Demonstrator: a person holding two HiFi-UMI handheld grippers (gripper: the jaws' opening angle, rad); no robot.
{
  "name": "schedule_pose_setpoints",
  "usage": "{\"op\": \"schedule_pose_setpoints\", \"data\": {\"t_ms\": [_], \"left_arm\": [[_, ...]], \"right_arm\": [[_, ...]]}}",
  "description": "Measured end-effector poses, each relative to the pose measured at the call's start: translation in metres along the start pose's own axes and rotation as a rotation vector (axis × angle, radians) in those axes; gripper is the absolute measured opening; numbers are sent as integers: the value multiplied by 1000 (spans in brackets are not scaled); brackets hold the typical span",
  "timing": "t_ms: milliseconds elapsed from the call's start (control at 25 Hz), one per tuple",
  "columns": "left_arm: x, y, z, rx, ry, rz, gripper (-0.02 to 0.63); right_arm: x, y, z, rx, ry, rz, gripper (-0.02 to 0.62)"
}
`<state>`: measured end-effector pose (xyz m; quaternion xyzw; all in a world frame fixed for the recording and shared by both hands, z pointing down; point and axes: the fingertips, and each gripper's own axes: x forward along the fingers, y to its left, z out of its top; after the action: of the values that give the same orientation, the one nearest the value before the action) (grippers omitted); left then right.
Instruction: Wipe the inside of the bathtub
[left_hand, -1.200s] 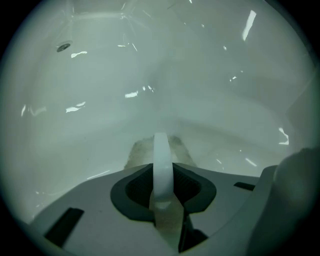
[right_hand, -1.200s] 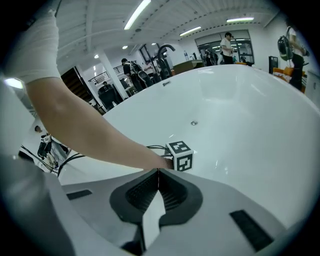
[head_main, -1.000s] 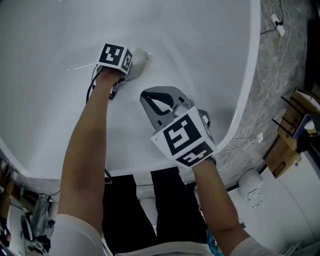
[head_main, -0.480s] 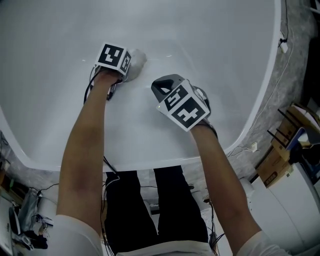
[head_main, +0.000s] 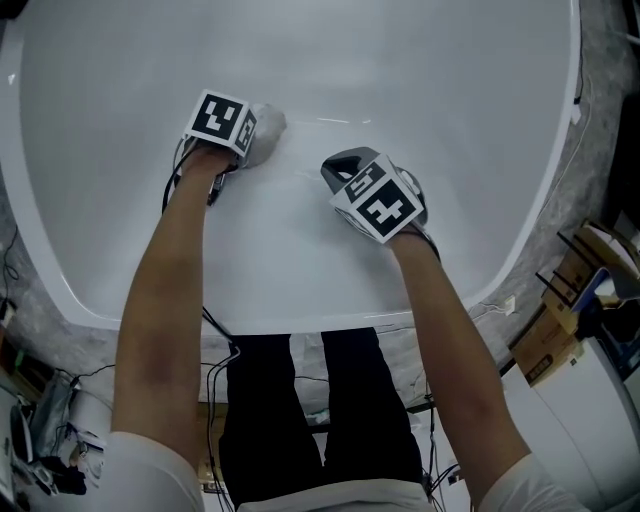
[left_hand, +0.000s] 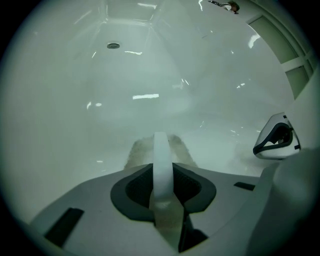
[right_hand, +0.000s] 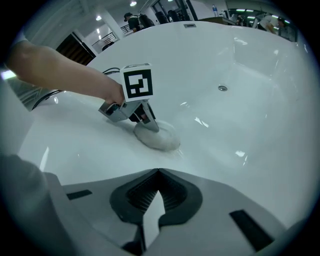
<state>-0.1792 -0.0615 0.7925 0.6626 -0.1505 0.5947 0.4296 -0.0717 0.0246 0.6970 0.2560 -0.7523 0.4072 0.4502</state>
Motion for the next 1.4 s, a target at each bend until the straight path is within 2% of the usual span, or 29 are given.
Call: {"op": "schedule_pose_setpoints", "data": {"t_ms": [160,360,560,840,1000,1160,1400], "left_arm": [[-7,28,-11,30,39,49,103],[-20,52,-18,55,92,100,103],[-28,58,-27,96,161,130,104],[-61,58,-42,109,193,153,104],[-85,53,-48,85,163,171,104],[-117,39,-59,98,106,173,104],[-174,-1,-65,44,-17,125,104]], "right_arm": [[12,4,3,-5,26,3,18],[10,14,18,-4,8,6,18],[3,16,25,30,-17,-1,18],[-29,25,36,54,-45,-33,20],[-57,30,41,107,-104,-48,19],[-86,41,46,151,-144,-78,18],[-127,62,54,193,-183,-98,18]]}}
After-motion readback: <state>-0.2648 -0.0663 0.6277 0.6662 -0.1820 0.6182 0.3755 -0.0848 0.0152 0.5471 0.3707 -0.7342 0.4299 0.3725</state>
